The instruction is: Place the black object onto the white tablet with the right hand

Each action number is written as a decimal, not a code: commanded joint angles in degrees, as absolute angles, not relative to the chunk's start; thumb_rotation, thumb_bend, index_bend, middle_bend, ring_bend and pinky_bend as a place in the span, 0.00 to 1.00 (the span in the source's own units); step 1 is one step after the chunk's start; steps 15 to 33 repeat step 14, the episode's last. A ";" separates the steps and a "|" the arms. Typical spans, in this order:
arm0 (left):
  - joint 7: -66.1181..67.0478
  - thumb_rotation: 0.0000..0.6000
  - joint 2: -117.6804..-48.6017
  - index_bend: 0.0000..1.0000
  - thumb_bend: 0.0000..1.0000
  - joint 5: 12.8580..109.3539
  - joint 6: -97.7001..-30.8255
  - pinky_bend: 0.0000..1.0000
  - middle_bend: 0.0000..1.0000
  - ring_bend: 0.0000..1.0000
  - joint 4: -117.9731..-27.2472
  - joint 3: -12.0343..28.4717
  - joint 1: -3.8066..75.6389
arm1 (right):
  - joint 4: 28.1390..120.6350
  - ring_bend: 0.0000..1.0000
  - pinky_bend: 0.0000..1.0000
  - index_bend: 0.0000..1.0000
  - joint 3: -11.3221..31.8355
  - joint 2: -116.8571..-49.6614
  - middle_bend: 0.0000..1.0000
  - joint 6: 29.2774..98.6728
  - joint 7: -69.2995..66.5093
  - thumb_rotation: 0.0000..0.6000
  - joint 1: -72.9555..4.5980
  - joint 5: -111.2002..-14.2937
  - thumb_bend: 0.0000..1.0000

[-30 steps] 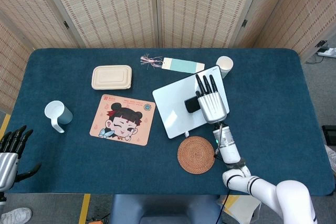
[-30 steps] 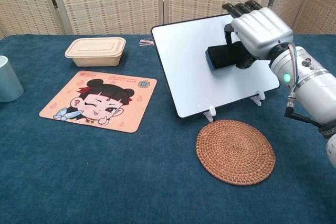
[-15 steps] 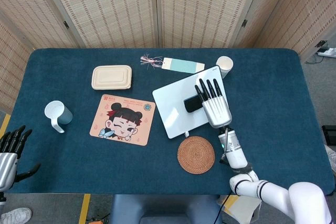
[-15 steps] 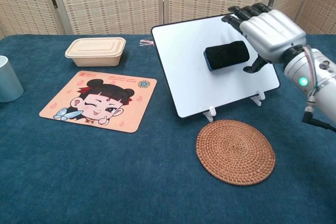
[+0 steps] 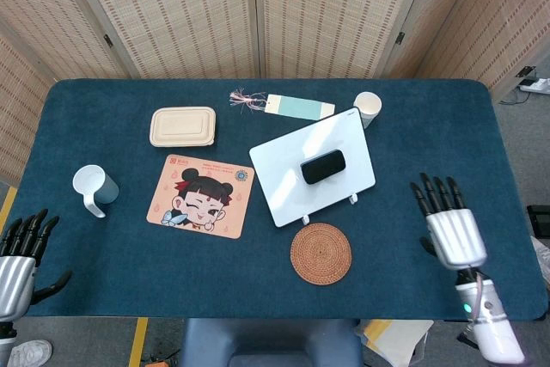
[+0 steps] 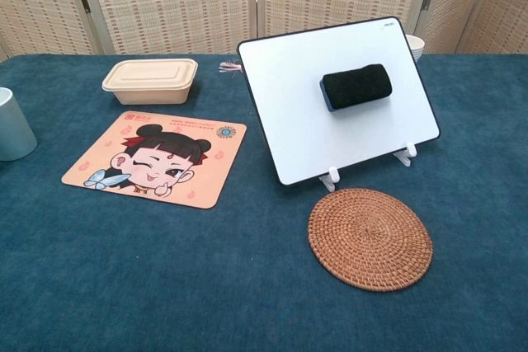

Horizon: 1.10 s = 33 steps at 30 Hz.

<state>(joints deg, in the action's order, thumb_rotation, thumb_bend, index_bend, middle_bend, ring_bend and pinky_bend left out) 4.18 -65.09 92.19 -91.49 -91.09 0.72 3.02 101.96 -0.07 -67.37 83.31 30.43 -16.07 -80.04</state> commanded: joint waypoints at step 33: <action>5.11 1.00 -65.43 0.00 0.24 91.68 -90.42 0.00 0.03 0.01 -90.96 0.87 3.24 | 91.83 0.00 0.00 0.00 -3.17 -65.91 0.00 87.91 11.17 1.00 -6.99 -84.52 0.19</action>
